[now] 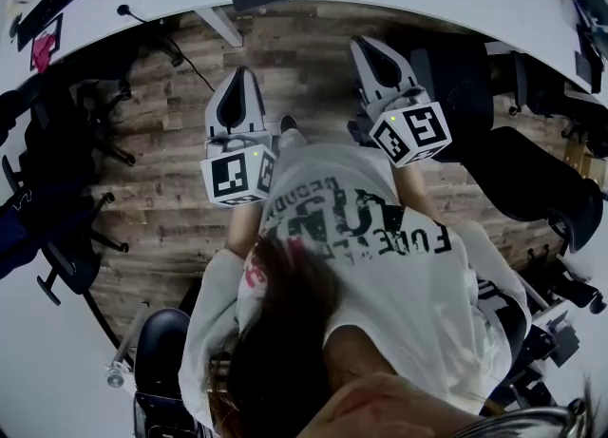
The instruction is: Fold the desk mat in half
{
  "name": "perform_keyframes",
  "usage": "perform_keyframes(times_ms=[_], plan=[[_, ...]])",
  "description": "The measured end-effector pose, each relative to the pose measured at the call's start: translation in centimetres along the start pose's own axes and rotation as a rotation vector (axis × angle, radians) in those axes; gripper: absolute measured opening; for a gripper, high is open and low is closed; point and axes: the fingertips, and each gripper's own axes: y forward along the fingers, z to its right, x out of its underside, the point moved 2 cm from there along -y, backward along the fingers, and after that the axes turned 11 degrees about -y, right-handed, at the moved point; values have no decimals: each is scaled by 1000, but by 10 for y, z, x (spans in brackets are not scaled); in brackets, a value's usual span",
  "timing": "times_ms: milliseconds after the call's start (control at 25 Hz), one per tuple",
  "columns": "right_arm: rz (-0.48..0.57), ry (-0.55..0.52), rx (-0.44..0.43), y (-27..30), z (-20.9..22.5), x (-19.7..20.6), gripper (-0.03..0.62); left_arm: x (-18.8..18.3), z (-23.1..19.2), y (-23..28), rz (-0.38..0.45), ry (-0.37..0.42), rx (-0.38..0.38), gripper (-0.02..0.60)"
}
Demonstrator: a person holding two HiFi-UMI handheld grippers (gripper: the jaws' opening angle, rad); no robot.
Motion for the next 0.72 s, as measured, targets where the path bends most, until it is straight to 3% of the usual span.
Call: perform_keyframes(times_ms=[400, 720], plan=[[-17, 21, 35, 27, 1, 7, 0, -3, -23, 23, -22, -10, 20, 3], [-31, 44, 11, 52, 2, 12, 0, -4, -36, 43, -36, -23, 8, 3]])
